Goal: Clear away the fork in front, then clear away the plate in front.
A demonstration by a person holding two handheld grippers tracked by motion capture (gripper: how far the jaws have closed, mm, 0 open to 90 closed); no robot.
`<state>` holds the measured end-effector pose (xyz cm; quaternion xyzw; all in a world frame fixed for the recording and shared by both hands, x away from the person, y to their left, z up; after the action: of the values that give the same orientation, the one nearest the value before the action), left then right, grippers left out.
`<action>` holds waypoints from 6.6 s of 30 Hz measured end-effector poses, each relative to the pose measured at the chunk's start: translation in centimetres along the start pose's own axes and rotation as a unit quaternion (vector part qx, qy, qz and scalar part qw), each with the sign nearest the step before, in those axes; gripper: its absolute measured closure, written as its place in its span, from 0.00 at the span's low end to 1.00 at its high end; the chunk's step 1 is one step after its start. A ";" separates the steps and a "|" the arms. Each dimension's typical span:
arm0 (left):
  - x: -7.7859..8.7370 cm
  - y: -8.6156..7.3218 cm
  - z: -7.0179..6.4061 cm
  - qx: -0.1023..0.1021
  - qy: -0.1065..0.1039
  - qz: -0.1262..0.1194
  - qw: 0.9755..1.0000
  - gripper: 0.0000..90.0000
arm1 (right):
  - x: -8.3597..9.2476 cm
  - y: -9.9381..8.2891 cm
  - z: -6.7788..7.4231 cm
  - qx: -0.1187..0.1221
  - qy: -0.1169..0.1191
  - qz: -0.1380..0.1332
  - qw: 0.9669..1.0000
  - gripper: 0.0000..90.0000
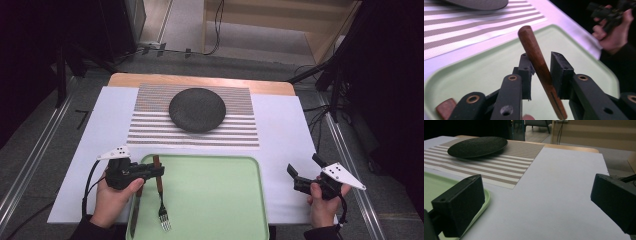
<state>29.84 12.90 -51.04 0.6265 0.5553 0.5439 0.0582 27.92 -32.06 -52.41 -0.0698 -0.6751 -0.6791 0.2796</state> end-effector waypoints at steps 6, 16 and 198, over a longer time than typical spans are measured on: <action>-0.6 -0.4 0.5 -0.005 0.027 0.018 0.999 0.74 | -0.1 0.0 0.0 0.001 -0.001 0.001 1.000 0.00; -1.9 -1.4 1.4 -0.014 0.073 0.063 0.995 0.65 | -0.2 -0.1 -0.1 0.002 -0.002 0.003 1.000 0.00; -8.1 9.5 2.3 -0.289 0.240 0.151 0.914 0.00 | -0.6 -1.0 -0.5 0.005 -0.011 0.015 1.000 0.00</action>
<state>39.22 4.37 -50.57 0.5093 0.2698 0.8170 0.0191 28.14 -32.46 -53.61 -0.0856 -0.6805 -0.6707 0.2823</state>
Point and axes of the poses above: each handheld gripper's, and its own axes: x roughly backward along the jaws, y roughly out of its top, z roughly to its left, the point moved 9 cm from there along -x, roughly forward along the jaws, and after that the axes turned 10 degrees about z, right-handed, at the moved point
